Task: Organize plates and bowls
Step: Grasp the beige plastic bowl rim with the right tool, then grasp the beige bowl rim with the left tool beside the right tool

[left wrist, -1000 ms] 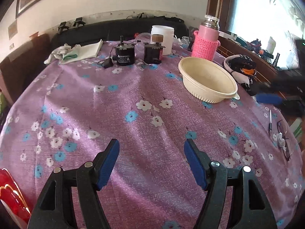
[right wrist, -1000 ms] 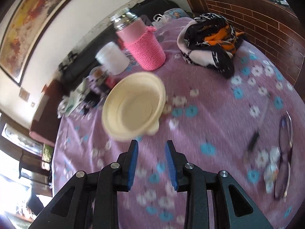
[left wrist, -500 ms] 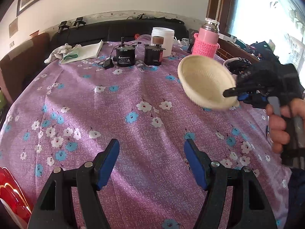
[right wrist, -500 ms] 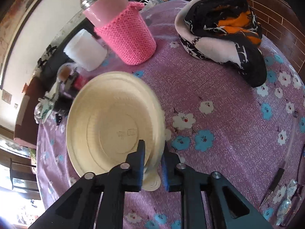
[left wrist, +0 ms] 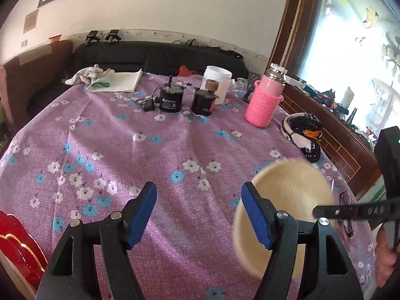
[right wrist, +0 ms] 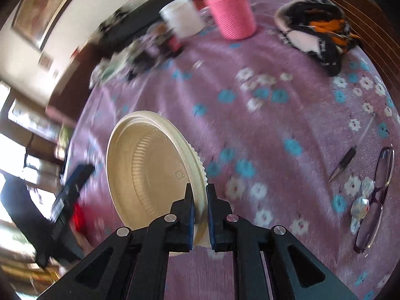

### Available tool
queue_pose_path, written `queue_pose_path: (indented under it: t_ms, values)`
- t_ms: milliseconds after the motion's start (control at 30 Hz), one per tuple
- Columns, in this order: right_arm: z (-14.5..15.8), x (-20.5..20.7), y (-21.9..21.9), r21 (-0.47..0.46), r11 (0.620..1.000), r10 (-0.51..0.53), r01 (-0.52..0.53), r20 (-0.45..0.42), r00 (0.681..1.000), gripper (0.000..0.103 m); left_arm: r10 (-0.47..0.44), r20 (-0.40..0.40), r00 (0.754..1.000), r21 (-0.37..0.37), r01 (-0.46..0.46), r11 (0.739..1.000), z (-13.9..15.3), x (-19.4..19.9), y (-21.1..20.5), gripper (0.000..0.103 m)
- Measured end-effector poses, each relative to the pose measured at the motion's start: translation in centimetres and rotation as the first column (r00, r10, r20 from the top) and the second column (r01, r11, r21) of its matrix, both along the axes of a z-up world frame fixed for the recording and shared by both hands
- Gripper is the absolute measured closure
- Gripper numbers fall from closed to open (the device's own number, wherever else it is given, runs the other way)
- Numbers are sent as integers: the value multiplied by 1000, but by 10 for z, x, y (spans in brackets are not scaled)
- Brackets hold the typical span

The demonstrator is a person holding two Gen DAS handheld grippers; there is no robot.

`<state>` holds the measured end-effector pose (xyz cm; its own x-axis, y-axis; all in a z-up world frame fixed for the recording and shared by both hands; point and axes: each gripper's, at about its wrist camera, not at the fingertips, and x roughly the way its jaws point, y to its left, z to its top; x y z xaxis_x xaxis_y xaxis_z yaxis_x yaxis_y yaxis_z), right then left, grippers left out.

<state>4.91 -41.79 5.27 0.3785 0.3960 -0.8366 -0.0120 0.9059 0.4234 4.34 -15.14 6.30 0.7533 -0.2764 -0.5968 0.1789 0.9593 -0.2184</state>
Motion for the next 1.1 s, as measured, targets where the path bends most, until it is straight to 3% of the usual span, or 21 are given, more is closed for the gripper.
queue_pose_path:
  t_ms: [67, 200, 400, 533, 700, 767, 833, 967, 1100]
  values:
    - [0, -5, 7, -42, 999, 29, -28, 39, 999, 90, -20, -2, 1000, -4, 20, 1000, 0, 0, -3, 34]
    - [8, -13, 8, -147, 988, -25, 45, 139, 990, 82, -66, -30, 997, -7, 66, 998, -6, 1, -10, 34]
    - [22, -41, -13, -44, 985, -152, 166, 221, 963, 80, -142, -52, 988, -21, 142, 990, -12, 0, -22, 34]
    - [10, -61, -25, 63, 968, -249, 242, 194, 949, 80, -153, -44, 987, 48, 155, 987, -19, -3, -36, 34]
    - [-10, -82, -23, 180, 951, -275, 252, 113, 955, 80, -202, -53, 978, 8, 203, 979, -22, 0, -42, 34]
    - [-11, -91, -16, 222, 947, -260, 232, 104, 960, 80, -209, -69, 975, 33, 212, 977, -25, 3, -47, 34]
    - [-12, -92, -5, 234, 950, -237, 209, 97, 967, 80, -205, -87, 975, 65, 211, 975, -30, 5, -52, 34]
    - [-26, -82, 3, 234, 948, -233, 215, 54, 971, 80, -239, -113, 964, 57, 247, 967, -34, 4, -55, 34]
    - [-24, -72, -5, 179, 950, -274, 255, 89, 958, 80, -273, -128, 953, 51, 281, 958, -34, 0, -59, 34]
